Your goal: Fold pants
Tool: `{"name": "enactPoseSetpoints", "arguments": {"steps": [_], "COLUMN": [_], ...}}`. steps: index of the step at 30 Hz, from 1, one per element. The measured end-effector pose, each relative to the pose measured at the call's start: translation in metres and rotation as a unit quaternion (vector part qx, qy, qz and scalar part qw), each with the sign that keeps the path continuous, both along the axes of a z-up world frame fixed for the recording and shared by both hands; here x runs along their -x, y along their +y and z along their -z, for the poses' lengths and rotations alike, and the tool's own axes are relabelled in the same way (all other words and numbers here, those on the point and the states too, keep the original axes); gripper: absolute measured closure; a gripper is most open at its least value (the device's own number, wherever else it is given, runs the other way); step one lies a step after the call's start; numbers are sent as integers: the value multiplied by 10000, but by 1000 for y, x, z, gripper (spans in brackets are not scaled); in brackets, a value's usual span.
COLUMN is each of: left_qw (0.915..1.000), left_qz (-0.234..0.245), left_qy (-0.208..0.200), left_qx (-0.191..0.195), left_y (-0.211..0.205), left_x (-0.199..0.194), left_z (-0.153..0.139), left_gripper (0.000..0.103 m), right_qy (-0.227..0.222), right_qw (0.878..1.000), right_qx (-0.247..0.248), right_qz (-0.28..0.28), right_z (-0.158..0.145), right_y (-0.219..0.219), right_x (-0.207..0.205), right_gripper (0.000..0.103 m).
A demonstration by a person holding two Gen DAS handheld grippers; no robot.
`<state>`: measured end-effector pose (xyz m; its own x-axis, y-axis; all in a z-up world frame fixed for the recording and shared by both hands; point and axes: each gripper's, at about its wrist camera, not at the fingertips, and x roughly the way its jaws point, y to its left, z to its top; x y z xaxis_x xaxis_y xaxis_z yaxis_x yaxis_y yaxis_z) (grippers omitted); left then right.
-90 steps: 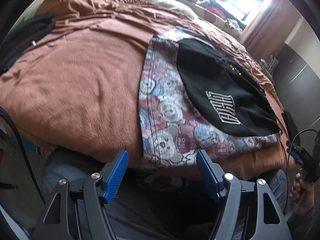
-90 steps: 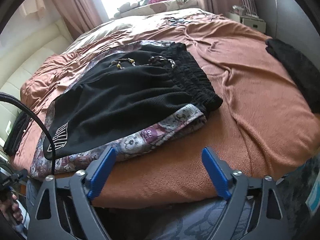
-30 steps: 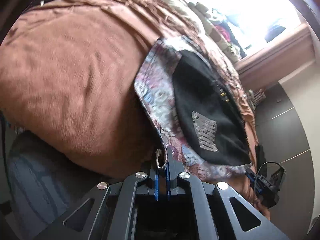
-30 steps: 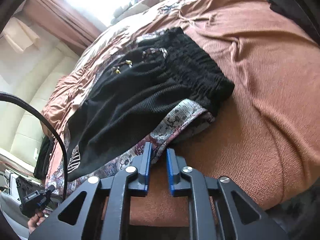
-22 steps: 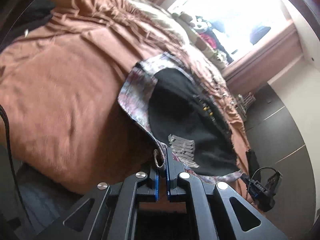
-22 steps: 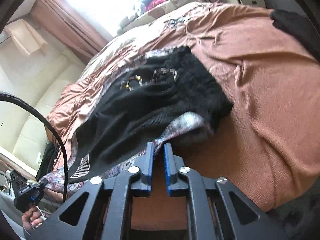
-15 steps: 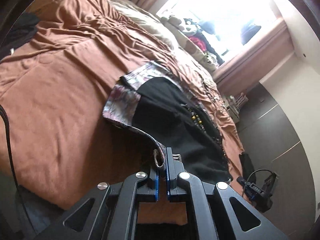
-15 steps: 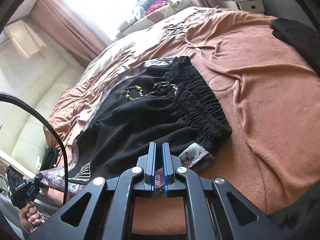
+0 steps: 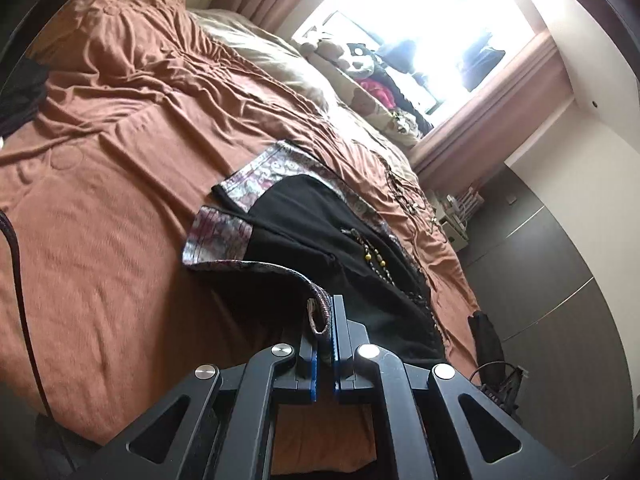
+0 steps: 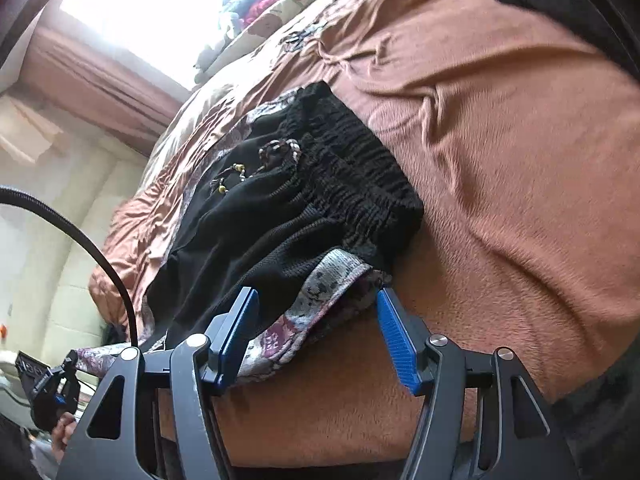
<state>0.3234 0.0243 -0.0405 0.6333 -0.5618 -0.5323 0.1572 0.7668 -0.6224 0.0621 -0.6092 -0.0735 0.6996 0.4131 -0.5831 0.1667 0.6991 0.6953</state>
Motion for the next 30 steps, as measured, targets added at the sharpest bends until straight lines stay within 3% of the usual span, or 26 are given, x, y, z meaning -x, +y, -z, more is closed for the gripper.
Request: {"name": "enactPoseSetpoints", "arguments": {"steps": [2,3,4,6,16,30], "left_qw": [10000,10000,10000,10000,9995,9978], "left_qz": [7,-1,-19,-37,-103,-28], "left_qy": [-7,-3,0,-7,-221,-472], "left_qx": [-19,-44,-61,-83,-219,-461], "left_y": [-1,-2,-2,-1,-1,-17], "left_x": [-6,-10,-13,-20,-65,-144], "left_z": [-2,-3,-4,-7,-35,-67], "left_gripper": [98,98,98,98,98,98], "right_qy": [-48,-61,-80,-304,-1060,-1207], "right_qw": [9994,9992,9990,9986,9938,9923], "right_qx": [-332,-400,-432,-409,-140,-21], "right_qz": [-48,-57,-85,-114,-301,-282], "right_z": [11,13,14,5,-52,-69], "right_y": [-4,-6,-7,-9,-12,0], "right_x": [-8,-10,-13,-14,-32,-86], "right_gripper": [48,70,82,95,101,101]}}
